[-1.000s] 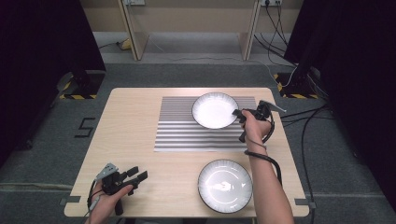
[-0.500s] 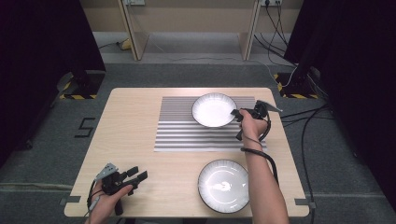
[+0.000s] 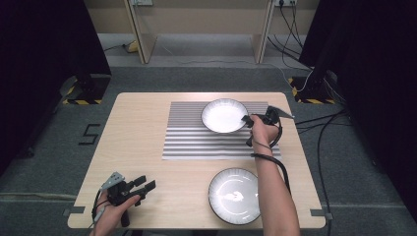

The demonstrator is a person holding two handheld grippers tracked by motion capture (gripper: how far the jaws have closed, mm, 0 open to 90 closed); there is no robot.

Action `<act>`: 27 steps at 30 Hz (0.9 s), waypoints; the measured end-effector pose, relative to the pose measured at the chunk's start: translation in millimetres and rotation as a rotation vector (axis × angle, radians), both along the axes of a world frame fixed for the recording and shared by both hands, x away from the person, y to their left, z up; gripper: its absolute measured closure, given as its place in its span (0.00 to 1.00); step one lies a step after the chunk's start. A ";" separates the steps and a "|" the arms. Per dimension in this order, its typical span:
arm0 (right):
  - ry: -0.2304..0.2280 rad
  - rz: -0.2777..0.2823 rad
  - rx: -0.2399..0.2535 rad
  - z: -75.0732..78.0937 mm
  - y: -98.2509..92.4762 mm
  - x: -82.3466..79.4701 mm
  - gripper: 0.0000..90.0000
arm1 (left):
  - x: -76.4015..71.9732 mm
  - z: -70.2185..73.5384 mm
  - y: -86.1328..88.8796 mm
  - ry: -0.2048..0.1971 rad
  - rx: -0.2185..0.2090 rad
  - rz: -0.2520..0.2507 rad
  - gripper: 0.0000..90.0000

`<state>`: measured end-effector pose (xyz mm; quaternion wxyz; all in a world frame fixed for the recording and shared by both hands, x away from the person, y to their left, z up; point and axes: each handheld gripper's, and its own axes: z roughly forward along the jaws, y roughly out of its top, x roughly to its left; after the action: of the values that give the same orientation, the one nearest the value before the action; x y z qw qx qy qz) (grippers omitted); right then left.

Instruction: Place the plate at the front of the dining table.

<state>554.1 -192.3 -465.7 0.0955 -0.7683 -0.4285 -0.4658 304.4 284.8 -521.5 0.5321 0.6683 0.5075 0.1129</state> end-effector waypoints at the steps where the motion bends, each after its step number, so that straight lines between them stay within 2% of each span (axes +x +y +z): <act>1: 0.000 -0.002 -0.001 -0.7 0.2 0.9 0.89 | 0.0 0.0 0.0 0.000 -0.001 -0.001 0.46; 14: 0.023 -0.014 -0.030 -9.3 4.3 5.7 0.88 | -0.2 0.3 0.3 0.000 -0.001 -0.002 0.46; 27: 0.039 -0.012 -0.038 -18.5 8.2 9.0 0.86 | 0.1 0.2 1.1 -0.001 -0.001 -0.001 0.46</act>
<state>563.2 -184.1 -484.2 0.0863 -0.7815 -0.4307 -0.4430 304.5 285.9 -521.3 0.5328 0.6681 0.5071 0.1124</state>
